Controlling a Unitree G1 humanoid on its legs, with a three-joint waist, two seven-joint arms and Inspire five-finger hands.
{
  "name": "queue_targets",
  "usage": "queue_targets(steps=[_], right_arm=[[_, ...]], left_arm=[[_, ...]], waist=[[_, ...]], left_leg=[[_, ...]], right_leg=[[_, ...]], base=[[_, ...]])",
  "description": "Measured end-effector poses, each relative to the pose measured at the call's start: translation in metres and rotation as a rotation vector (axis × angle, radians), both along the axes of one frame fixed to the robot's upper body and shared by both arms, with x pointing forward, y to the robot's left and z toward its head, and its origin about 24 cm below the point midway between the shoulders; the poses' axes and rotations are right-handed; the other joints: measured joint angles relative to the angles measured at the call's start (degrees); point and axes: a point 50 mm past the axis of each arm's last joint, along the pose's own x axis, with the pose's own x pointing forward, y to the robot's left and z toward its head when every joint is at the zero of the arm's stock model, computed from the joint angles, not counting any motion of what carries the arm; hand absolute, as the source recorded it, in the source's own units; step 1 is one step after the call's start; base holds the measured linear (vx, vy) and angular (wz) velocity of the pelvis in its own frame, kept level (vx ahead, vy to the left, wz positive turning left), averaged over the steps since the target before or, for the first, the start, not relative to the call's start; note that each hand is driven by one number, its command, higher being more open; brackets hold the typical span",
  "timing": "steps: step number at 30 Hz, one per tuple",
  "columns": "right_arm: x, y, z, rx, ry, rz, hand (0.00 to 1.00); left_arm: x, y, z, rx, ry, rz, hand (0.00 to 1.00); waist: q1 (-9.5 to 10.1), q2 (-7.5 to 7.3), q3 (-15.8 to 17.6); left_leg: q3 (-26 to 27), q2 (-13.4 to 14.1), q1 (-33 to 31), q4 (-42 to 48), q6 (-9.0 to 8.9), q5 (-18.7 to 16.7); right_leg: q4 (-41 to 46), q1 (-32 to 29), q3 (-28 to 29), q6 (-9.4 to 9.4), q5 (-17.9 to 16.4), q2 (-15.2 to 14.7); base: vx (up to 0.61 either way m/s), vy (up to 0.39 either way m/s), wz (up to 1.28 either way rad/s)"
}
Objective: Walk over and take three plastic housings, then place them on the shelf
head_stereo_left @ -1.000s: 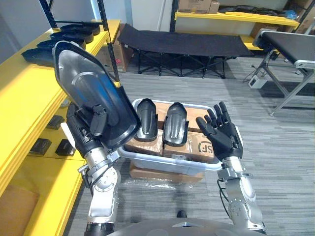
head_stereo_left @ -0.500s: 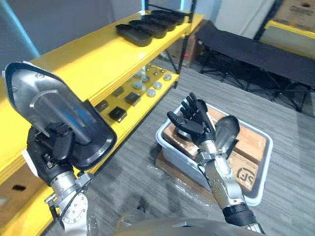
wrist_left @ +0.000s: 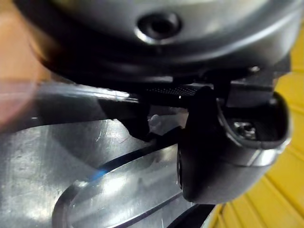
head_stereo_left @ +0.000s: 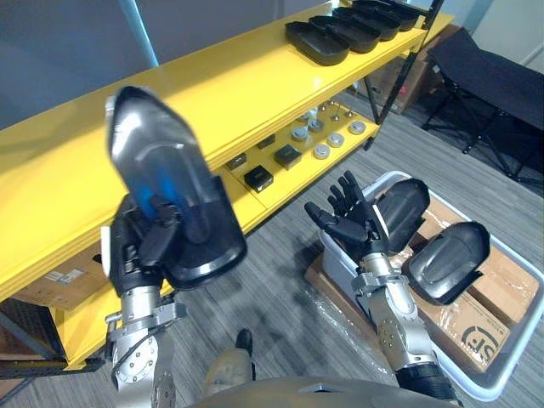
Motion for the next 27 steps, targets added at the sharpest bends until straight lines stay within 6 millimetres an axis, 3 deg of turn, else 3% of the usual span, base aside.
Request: queue_targets(steps=[2, 3, 7, 9, 14, 20, 25, 26, 27], right_arm=[[-0.007, 0.001, -0.001, 0.002, -0.009, 0.012, 1.00], [-0.009, 0.003, 0.002, -0.019, -0.036, 0.035, 1.00], [-0.008, 0.006, 0.012, -0.072, -0.103, 0.073, 1.00], [-0.010, 0.011, 0.023, -0.079, -0.170, 0.103, 1.00], [-0.014, 0.022, 0.045, -0.063, -0.305, 0.130, 1.00], [-0.016, 0.042, 0.046, -0.037, -0.316, 0.200, 1.00], [-0.015, 0.047, 0.044, -0.018, -0.299, 0.167, 1.00], [-0.015, 0.045, 0.043, -0.005, -0.290, 0.135, 1.00], [-0.016, 0.044, 0.043, 0.000, -0.285, 0.120, 1.00]], left_arm=[[0.008, -0.008, 0.002, 0.020, -0.019, -0.084, 0.00], [0.010, -0.010, 0.003, 0.023, -0.025, -0.097, 0.00], [0.008, -0.013, -0.002, -0.023, -0.003, -0.048, 0.00], [0.008, -0.016, -0.003, -0.065, 0.000, -0.010, 0.00], [0.007, -0.022, -0.005, -0.117, 0.005, -0.015, 0.00], [0.004, -0.015, -0.007, -0.138, 0.018, 0.070, 0.00], [-0.006, -0.003, -0.011, -0.153, 0.039, 0.170, 0.00], [-0.009, 0.001, -0.006, -0.142, 0.023, 0.182, 0.00], [-0.011, 0.002, -0.004, -0.133, 0.015, 0.182, 0.00]], waist=[[-1.03, 0.18, 0.11], [-0.98, -1.04, -0.33], [0.33, -0.18, -0.38], [0.37, 0.60, -0.85], [0.42, 0.61, -0.84], [1.03, 0.87, -0.81], [3.14, 0.59, -0.41], [4.12, -1.48, 0.17], [4.32, -1.71, -0.06]], left_leg=[[-2.89, -0.31, 0.53, -2.74, 0.16, 2.57], [-3.28, -1.10, 0.38, -3.27, -0.82, 3.95], [-3.20, -1.47, -0.56, -2.79, -2.06, 5.06], [-3.94, -0.64, -1.52, -2.92, -2.81, 5.57], [-5.72, -0.60, -2.15, -4.39, -3.19, 6.94], [-6.55, -0.86, -4.13, -3.73, -2.64, 7.56], [-3.43, -2.21, -10.61, 13.41, -1.77, -1.05], [-0.55, -2.22, -10.90, 18.51, 0.25, -4.60], [1.75, -2.26, -11.19, 22.31, 1.91, -6.47]], right_leg=[[3.20, -1.25, 3.93, -1.55, -3.07, 0.10], [2.73, -0.65, 4.47, -0.90, -4.38, -0.28], [1.74, -0.48, 4.46, 2.25, -6.33, -0.21], [0.37, -0.10, 3.95, 2.59, -6.61, 1.04], [0.25, 0.31, 2.18, 3.96, -9.35, 1.44], [3.86, -1.55, -0.12, 3.81, -11.84, 0.79], [8.06, -0.44, -0.25, 4.21, -14.91, -1.84], [7.93, 1.13, -0.47, 3.40, -16.26, -3.02], [8.00, 2.19, -0.65, 3.29, -16.61, -3.61]], base=[[0.03, -0.064, 0.82], [0.04, -0.090, 0.46], [-0.01, -0.090, 0.06], [-0.06, -0.117, 0.06], [-0.09, -0.068, 0.20], [-0.10, -0.010, 0.26], [0.02, 0.098, 0.11], [0.04, 0.125, 0.07], [0.19, 0.142, 0.11]])
